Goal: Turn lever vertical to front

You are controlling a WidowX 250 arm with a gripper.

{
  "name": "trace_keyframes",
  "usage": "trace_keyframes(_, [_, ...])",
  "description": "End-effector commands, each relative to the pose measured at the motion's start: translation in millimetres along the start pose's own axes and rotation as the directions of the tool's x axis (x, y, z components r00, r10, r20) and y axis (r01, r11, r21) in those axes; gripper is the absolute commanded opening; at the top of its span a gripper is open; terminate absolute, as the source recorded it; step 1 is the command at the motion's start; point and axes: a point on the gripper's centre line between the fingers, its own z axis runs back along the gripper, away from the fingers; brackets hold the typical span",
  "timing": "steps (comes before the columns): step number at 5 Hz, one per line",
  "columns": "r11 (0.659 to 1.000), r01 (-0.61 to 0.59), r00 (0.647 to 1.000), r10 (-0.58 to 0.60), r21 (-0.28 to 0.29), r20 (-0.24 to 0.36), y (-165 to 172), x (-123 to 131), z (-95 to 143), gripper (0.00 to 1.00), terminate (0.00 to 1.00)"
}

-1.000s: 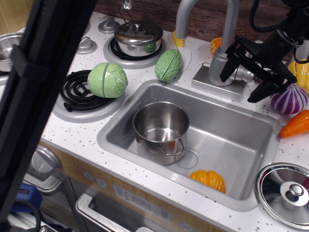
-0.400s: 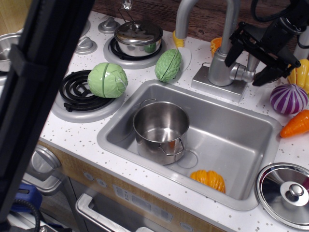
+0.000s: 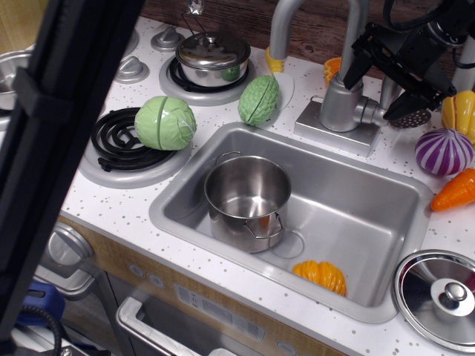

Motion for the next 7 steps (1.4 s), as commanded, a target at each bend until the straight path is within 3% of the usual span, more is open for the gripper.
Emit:
trace_keyframes(1, [0.999,-0.021,0.994,0.024,-0.025,0.108,15.7,23.4,32.0,1.00,0.00])
trace_keyframes(4, [0.995,-0.051,0.985,0.064,-0.081,0.163,11.0,35.6,22.9,1.00,0.00])
trace_keyframes(5, [0.995,-0.062,0.982,0.075,-0.078,0.175,9.3,36.0,23.3,0.00,0.00])
trace_keyframes(6, [0.994,-0.075,0.986,0.085,-0.075,0.144,4.8,31.2,26.1,0.00,0.00])
trace_keyframes(7, [0.987,-0.138,0.990,0.141,-0.079,0.030,-9.7,14.5,35.7,0.00,0.00])
